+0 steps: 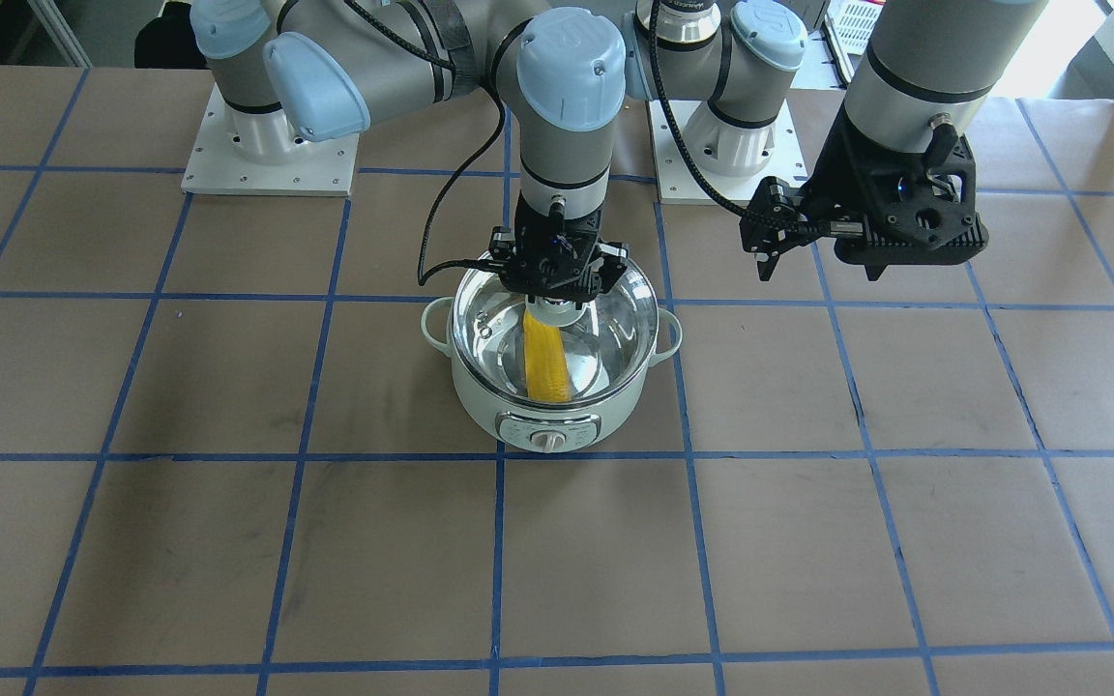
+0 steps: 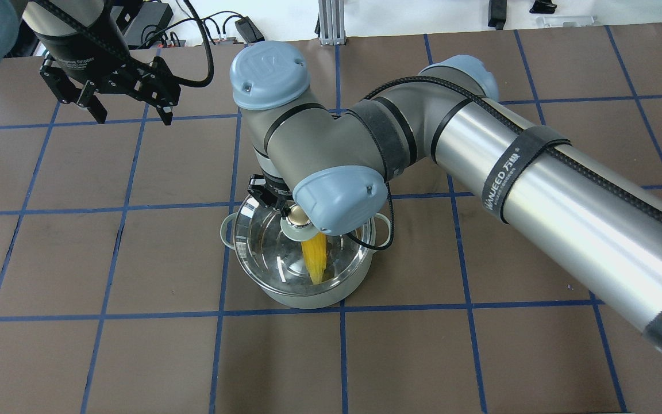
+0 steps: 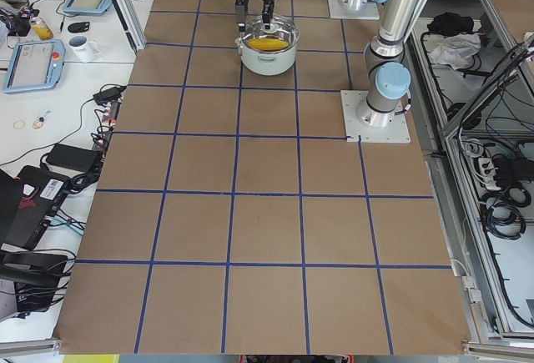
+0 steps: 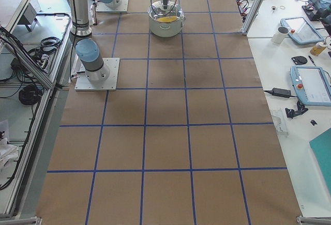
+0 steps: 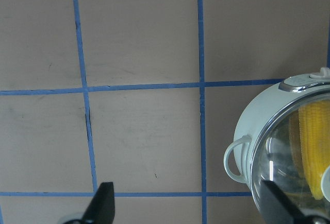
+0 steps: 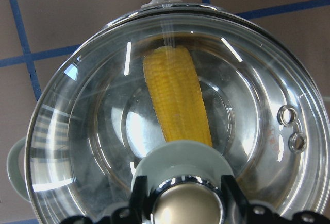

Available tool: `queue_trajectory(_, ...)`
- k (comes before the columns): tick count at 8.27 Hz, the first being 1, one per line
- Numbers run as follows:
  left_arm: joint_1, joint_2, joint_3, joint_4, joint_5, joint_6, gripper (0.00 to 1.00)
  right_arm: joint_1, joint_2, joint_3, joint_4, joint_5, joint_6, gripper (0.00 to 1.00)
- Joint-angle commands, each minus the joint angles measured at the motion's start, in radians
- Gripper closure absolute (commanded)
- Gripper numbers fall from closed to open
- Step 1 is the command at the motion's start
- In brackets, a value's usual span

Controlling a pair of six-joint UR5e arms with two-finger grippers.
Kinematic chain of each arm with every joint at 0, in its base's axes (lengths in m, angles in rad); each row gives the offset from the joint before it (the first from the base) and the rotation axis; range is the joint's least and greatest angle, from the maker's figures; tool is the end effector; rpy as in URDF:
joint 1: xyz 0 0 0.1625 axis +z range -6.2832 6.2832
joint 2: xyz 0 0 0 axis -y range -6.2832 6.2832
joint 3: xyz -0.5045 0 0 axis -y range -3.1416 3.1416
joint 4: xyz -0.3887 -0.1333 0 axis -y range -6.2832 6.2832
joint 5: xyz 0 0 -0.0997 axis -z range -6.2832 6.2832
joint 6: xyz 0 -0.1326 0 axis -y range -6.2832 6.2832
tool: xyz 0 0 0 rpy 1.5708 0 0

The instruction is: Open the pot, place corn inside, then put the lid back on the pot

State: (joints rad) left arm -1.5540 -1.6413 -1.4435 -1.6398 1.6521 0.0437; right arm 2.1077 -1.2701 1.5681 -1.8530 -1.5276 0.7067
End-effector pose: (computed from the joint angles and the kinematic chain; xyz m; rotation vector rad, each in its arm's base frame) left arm -0.1138 -0.5237 0.5544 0.0419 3.0603 0.0224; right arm 0.4359 -0.4604 0.3962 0.2647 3.1039 0.0592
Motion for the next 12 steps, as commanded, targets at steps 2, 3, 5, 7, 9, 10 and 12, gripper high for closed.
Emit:
queue_trajectory(2,-0.001,0.000,-0.015,0.003,-0.002,0.001,0.00,0.000,0.003,0.001,-0.002,0.003,0.000,0.81)
queue_trajectory(3,-0.001,0.001,-0.024,0.005,0.001,0.001,0.00,0.000,0.003,0.001,-0.002,0.000,-0.001,0.81)
queue_trajectory(5,-0.001,0.003,-0.025,0.008,0.001,0.001,0.00,0.000,0.003,0.001,-0.003,-0.008,0.000,0.65)
queue_trajectory(7,-0.001,0.003,-0.025,0.009,0.001,0.001,0.00,0.000,0.003,0.000,-0.008,-0.011,0.007,0.14)
queue_trajectory(9,-0.001,0.003,-0.025,0.009,0.002,0.001,0.00,0.000,0.003,0.001,-0.006,-0.011,0.013,0.03)
queue_trajectory(10,-0.001,0.002,-0.025,0.009,0.002,0.001,0.00,0.000,0.003,0.001,-0.006,-0.011,0.011,0.01)
queue_trajectory(12,-0.001,0.003,-0.025,0.011,0.002,0.001,0.00,0.000,0.003,0.003,-0.003,-0.002,0.017,0.00)
